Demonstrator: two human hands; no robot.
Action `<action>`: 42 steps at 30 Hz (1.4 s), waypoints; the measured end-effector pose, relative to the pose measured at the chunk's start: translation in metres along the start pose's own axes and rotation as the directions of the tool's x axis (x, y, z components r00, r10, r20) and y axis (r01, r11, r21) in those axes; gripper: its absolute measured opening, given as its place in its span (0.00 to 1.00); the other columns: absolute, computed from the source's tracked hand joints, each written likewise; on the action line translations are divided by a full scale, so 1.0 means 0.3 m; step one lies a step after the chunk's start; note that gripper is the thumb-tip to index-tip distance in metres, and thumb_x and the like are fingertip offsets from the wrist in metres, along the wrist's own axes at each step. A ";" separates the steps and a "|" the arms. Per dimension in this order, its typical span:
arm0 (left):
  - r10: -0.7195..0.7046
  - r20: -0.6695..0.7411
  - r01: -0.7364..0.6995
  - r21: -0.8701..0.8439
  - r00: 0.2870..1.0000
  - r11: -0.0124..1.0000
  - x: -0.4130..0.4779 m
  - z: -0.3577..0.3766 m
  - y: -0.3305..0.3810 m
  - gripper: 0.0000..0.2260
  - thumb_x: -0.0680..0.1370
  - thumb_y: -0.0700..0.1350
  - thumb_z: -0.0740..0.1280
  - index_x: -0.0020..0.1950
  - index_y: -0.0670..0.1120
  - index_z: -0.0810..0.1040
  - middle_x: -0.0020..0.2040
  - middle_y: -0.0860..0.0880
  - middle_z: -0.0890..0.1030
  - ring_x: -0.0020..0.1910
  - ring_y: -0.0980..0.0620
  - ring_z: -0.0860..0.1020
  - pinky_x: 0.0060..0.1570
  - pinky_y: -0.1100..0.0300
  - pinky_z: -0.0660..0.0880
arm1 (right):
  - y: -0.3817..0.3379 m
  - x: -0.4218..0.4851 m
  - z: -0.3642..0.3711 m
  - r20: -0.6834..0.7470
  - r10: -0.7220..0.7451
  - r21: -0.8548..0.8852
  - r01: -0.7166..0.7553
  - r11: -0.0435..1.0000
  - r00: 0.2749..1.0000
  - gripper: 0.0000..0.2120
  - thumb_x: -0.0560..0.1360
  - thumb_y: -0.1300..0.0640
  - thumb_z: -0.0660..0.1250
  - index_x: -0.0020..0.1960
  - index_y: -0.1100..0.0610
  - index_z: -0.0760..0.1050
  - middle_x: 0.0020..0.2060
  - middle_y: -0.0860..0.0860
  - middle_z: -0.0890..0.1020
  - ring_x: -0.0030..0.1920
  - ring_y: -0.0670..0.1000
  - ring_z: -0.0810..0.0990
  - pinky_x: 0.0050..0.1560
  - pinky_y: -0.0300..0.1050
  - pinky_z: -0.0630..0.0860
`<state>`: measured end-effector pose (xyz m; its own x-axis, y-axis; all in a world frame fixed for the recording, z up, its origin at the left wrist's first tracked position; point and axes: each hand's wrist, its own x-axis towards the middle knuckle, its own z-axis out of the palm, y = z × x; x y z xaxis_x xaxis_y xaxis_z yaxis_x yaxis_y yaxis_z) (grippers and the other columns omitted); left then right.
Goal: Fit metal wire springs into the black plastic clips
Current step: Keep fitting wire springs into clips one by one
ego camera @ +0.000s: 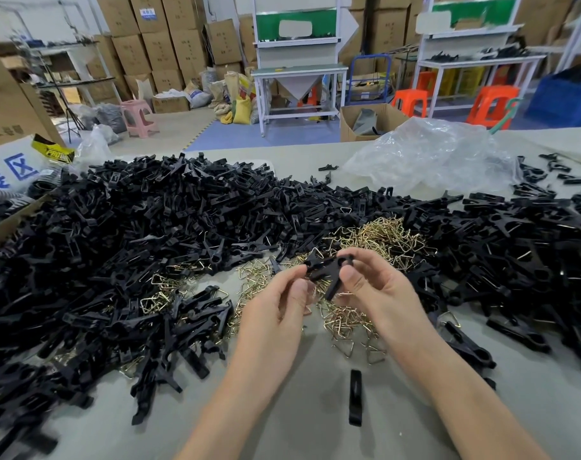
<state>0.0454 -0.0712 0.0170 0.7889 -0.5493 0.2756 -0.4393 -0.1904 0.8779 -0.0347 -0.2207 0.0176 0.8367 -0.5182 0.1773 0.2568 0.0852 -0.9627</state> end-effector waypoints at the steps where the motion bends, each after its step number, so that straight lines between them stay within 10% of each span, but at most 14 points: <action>1: 0.043 0.019 -0.046 0.139 0.999 0.989 -0.002 0.003 -0.006 0.13 0.83 0.53 0.60 0.66 0.57 0.76 0.51 0.63 0.82 0.51 0.63 0.79 0.52 0.67 0.76 | -0.003 0.007 -0.008 -0.050 -0.001 0.037 0.003 0.999 0.999 0.09 0.72 0.51 0.72 0.51 0.44 0.84 0.47 0.49 0.86 0.46 0.51 0.85 0.46 0.43 0.83; 8: 0.070 0.362 -0.307 0.655 0.930 0.691 -0.016 0.029 -0.023 0.18 0.82 0.62 0.54 0.68 0.59 0.72 0.58 0.61 0.69 0.61 0.58 0.65 0.64 0.60 0.59 | -0.007 0.028 -0.047 -0.237 0.062 0.213 -0.010 0.977 0.970 0.14 0.70 0.53 0.73 0.56 0.52 0.81 0.45 0.52 0.86 0.41 0.49 0.85 0.39 0.40 0.82; 17: -0.013 0.332 -0.129 0.402 0.943 0.906 -0.016 0.012 -0.019 0.05 0.81 0.55 0.65 0.48 0.64 0.70 0.49 0.65 0.72 0.54 0.63 0.67 0.53 0.66 0.66 | 0.001 0.030 -0.035 -0.231 0.061 0.172 -0.021 0.985 0.971 0.14 0.69 0.53 0.73 0.55 0.53 0.81 0.44 0.51 0.87 0.40 0.49 0.85 0.39 0.40 0.82; 28: 0.090 0.054 -0.103 0.350 0.995 0.931 0.003 -0.008 -0.025 0.05 0.82 0.50 0.64 0.54 0.61 0.77 0.50 0.66 0.78 0.55 0.65 0.74 0.56 0.65 0.72 | 0.003 0.030 -0.037 -0.226 0.060 0.180 -0.019 0.983 0.972 0.14 0.69 0.52 0.74 0.54 0.51 0.82 0.46 0.52 0.86 0.41 0.50 0.85 0.40 0.40 0.82; 35: -0.087 -0.089 0.077 -0.117 0.992 0.990 0.014 -0.007 0.005 0.01 0.79 0.46 0.69 0.48 0.52 0.80 0.41 0.55 0.83 0.34 0.63 0.76 0.36 0.71 0.72 | 0.005 0.031 -0.034 -0.207 0.031 0.162 0.003 0.987 0.978 0.11 0.68 0.53 0.75 0.50 0.46 0.84 0.43 0.47 0.85 0.45 0.53 0.87 0.41 0.40 0.82; 42: -0.344 0.018 0.258 -0.698 0.939 0.668 0.037 -0.011 0.023 0.06 0.80 0.36 0.67 0.55 0.42 0.79 0.37 0.47 0.84 0.39 0.51 0.82 0.41 0.63 0.80 | 0.003 0.009 -0.013 -0.080 -0.007 -0.005 0.007 1.000 0.997 0.16 0.68 0.53 0.75 0.55 0.51 0.81 0.50 0.53 0.84 0.47 0.54 0.87 0.45 0.40 0.82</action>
<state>0.0525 -0.0760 0.0273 0.8840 -0.4649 -0.0500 0.2098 0.2990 0.9309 -0.0342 -0.2253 0.0164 0.7934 -0.5852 0.1672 0.2599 0.0774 -0.9625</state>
